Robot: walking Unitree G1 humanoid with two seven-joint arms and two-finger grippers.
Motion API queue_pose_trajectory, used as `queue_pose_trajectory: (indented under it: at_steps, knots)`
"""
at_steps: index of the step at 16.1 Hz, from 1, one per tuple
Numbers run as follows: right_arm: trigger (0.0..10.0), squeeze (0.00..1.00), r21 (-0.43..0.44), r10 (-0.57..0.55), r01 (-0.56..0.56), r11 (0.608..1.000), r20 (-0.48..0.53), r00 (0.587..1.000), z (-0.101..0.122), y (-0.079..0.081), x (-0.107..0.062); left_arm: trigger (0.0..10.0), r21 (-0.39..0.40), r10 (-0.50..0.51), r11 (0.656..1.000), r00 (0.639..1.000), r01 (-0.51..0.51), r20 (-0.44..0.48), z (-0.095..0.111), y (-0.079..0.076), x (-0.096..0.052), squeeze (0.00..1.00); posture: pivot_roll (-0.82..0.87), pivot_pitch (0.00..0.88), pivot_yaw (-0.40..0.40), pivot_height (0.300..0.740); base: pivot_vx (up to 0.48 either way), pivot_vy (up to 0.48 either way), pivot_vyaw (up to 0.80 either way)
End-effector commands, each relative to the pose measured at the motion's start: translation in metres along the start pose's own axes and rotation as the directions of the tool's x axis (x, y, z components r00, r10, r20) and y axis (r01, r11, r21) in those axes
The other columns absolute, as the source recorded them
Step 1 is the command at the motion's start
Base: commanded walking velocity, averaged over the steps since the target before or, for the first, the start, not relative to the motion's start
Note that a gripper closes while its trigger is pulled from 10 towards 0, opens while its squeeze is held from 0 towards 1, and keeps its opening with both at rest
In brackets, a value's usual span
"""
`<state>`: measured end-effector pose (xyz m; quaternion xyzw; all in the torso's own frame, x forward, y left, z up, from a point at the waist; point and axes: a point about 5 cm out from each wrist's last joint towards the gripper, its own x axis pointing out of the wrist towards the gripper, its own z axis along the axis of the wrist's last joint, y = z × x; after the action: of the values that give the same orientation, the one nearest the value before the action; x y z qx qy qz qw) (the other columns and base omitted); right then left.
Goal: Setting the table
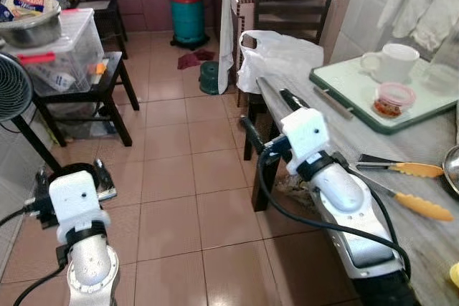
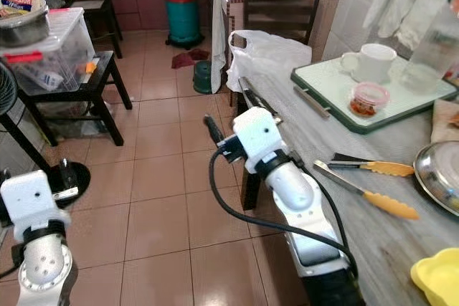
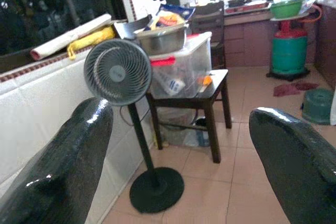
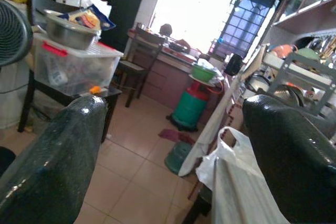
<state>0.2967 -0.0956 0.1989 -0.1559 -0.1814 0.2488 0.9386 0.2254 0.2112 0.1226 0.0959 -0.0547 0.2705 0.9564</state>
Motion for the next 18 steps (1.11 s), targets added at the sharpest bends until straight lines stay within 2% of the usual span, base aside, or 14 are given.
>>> queue_pose_trajectory:
  at_steps: [1, 4, 5, 7, 11, 12, 13, 15, 18]
  knots:
    - [10.0, 0.0, 0.009, 0.012, -0.012, 1.0, 0.012, 1.0, 0.001, 0.001, 0.003, 10.0, 0.0, 0.016, 1.0, 1.0, -0.016, 0.019, 0.004, 0.003, 0.0, 0.0, -0.1, 0.071, -0.024, 0.74, 0.0, 0.0, 0.0]
    - [10.0, 0.0, 0.052, -0.024, 0.025, 0.998, -0.007, 1.0, -0.005, -0.001, 0.003, 10.0, 0.012, -0.024, 1.0, 1.0, 0.024, 0.015, 0.004, -0.004, 0.0, 0.0, -0.09, 0.077, 0.0, 0.74, 0.0, 0.0, 0.0]
    - [10.0, 0.0, 0.081, -0.056, 0.059, 0.995, -0.03, 0.998, -0.011, -0.004, 0.002, 10.0, 0.037, -0.047, 0.998, 0.999, 0.047, 0.01, 0.003, -0.009, 0.001, 0.0, -0.07, 0.084, 0.015, 0.74, 0.0, 0.0, 0.0]
    - [10.0, 0.0, 0.126, -0.124, 0.132, 0.983, -0.075, 0.989, -0.022, -0.012, 0.001, 10.0, 0.04, -0.153, 0.987, 0.988, 0.153, -0.007, 0.002, -0.017, 0.001, 0.0, -0.06, 0.107, 0.044, 0.74, 0.0, 0.0, 0.0]
    - [10.0, 0.0, 0.207, -0.245, 0.277, 0.938, -0.17, 0.955, -0.04, -0.018, -0.006, 10.0, 0.019, -0.289, 0.957, 0.957, 0.289, -0.017, -0.001, -0.014, 0.009, 0.0, -0.06, 0.105, 0.047, 0.74, 0.0, 0.0, 0.0]
    - [10.0, 0.0, 0.245, -0.248, 0.289, 0.925, -0.187, 0.951, -0.042, -0.013, -0.005, 10.0, 0.01, -0.339, 0.941, 0.941, 0.339, -0.011, -0.003, -0.012, 0.008, 0.0, -0.07, 0.087, 0.032, 0.74, 0.0, 0.0, 0.0]
    - [10.0, 0.0, 0.257, -0.237, 0.279, 0.925, -0.184, 0.954, -0.042, -0.011, -0.004, 10.0, 0.027, -0.356, 0.934, 0.935, 0.356, -0.008, -0.005, -0.013, 0.006, 0.0, -0.07, 0.078, 0.034, 0.74, 0.0, 0.0, 0.0]
    - [10.0, 0.0, 0.216, -0.175, 0.206, 0.955, -0.152, 0.973, -0.04, -0.008, 0.003, 10.0, -0.005, -0.303, 0.953, 0.953, 0.303, -0.022, -0.004, -0.012, 0.009, 0.0, -0.07, 0.102, 0.019, 0.74, 0.0, 0.0, 0.0]
    - [10.0, 0.0, 0.218, -0.181, 0.208, 0.953, -0.14, 0.974, -0.037, -0.011, 0.002, 10.0, -0.029, -0.294, 0.956, 0.955, 0.293, -0.032, -0.006, -0.014, 0.008, 0.0, -0.06, 0.098, 0.019, 0.74, 0.0, 0.0, 0.0]
